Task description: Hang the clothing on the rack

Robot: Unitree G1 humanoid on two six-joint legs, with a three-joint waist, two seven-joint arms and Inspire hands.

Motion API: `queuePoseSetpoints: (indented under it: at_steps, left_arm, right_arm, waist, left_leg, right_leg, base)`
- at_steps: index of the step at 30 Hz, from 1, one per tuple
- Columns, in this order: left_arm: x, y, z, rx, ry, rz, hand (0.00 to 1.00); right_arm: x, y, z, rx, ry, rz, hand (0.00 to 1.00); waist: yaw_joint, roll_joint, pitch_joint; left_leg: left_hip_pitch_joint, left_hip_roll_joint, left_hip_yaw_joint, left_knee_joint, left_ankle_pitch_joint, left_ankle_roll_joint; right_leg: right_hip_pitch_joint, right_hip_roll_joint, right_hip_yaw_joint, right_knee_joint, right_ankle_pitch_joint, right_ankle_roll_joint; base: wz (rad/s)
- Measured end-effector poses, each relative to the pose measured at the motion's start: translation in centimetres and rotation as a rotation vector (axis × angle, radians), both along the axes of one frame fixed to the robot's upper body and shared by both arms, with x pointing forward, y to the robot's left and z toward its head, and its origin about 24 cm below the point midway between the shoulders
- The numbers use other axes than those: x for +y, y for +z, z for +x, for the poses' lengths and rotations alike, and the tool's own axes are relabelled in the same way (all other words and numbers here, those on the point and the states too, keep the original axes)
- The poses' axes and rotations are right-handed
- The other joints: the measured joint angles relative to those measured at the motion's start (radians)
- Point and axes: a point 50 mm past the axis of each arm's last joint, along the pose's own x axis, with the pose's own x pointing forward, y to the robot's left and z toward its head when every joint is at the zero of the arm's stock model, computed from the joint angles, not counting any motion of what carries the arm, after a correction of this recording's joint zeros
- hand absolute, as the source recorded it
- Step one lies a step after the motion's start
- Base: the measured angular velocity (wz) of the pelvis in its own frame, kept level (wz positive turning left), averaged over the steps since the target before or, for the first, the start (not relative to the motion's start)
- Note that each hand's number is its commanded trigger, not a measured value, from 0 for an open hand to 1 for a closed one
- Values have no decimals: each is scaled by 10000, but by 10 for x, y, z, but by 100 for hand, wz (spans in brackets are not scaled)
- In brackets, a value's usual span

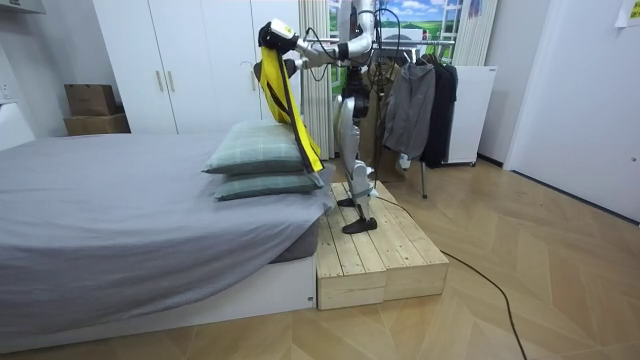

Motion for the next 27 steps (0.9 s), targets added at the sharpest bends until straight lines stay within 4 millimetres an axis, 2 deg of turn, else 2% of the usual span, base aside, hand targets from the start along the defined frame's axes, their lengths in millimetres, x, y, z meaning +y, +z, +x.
queuePoseSetpoints:
  at_steps: [4,13,19,27]
  left_arm:
    - [0,3,0,-264,30,84,100]
    - [-3,2,-1,-281,-15,253,100]
    - [-5,1,-1,-235,-73,232,100]
    - [-6,-3,-1,-78,-94,195,100]
  right_arm:
    - [5,-14,-4,784,572,300,0]
    - [13,-38,-10,2160,1111,1087,0]
    - [24,-44,-12,2613,1803,1248,0]
    - [30,-46,-13,2750,2081,1689,0]
  waist:
    - [24,80,46]
    - [140,113,59]
    - [253,114,57]
    - [288,112,58]
  left_leg:
    - [2,-6,-21,0,0,0]
    - [1,-3,32,29,3,-4]
    - [116,-4,21,28,5,-4]
    - [191,-4,1,30,5,-4]
  right_leg:
    - [-6,-1,-13,-5,0,0]
    - [-10,-1,-29,-11,0,1]
    - [114,-3,-52,-11,0,0]
    - [212,-3,-104,-21,0,0]
  base:
    - [0]
    - [-1]
    - [1]
    - [0]
